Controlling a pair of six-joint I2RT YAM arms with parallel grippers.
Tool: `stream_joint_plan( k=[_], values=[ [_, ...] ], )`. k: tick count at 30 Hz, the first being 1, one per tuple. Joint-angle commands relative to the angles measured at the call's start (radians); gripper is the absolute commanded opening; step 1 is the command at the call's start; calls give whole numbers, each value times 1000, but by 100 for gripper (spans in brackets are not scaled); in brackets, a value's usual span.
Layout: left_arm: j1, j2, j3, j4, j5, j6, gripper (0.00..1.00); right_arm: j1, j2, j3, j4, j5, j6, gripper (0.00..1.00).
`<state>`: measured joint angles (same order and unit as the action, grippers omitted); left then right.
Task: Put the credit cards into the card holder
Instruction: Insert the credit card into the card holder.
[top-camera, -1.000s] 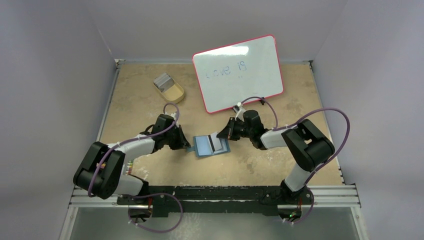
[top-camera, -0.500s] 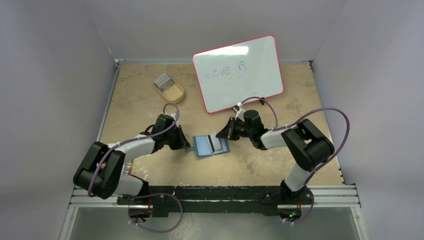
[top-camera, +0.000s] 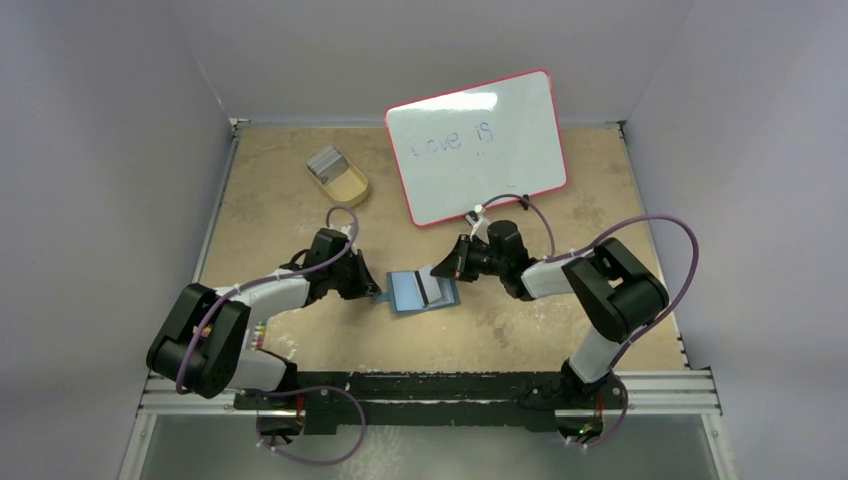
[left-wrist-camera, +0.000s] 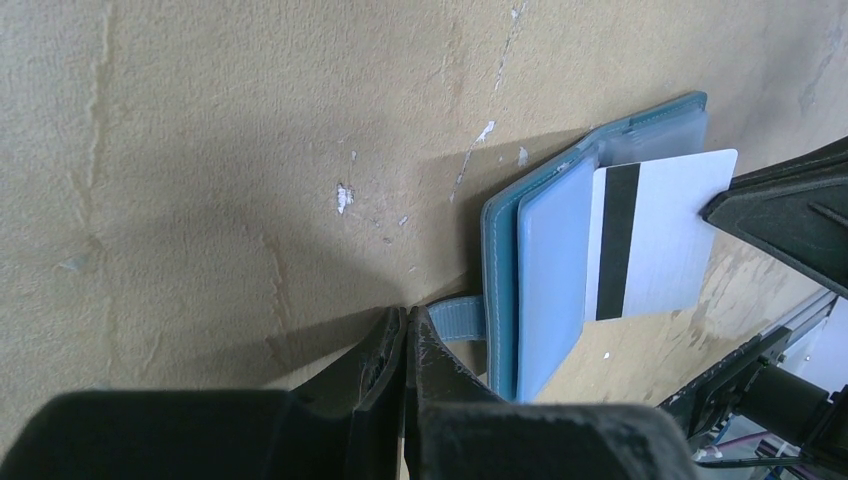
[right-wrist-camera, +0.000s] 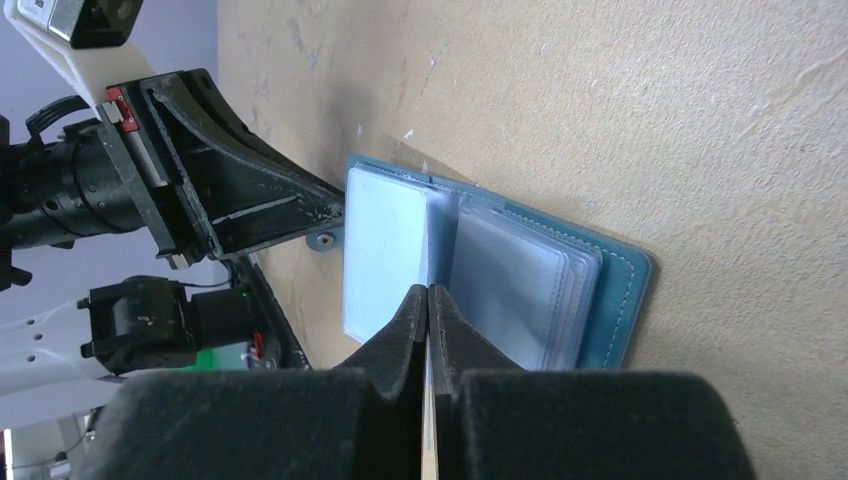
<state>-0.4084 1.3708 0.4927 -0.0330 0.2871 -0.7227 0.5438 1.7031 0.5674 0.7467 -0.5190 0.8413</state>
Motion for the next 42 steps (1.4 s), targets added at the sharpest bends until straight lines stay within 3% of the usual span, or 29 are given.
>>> stream_joint_plan(
  k=[1,24,30,35,42],
  values=[
    [-5,-2,5,11,-37,-7,0,2,5,-2,47,-16,12,0],
    [-7,7,14,10,-45,-30,0,50,62,-7,79,39,30,0],
    [-6,16,6,24,-42,-36,0,81,30,2,12,94,30,9],
    [-7,16,9,33,-40,-41,0,100,9,14,-36,154,29,0],
    [-11,6,-27,75,-59,-93,0,100,13,-20,49,168,97,0]
  ],
)
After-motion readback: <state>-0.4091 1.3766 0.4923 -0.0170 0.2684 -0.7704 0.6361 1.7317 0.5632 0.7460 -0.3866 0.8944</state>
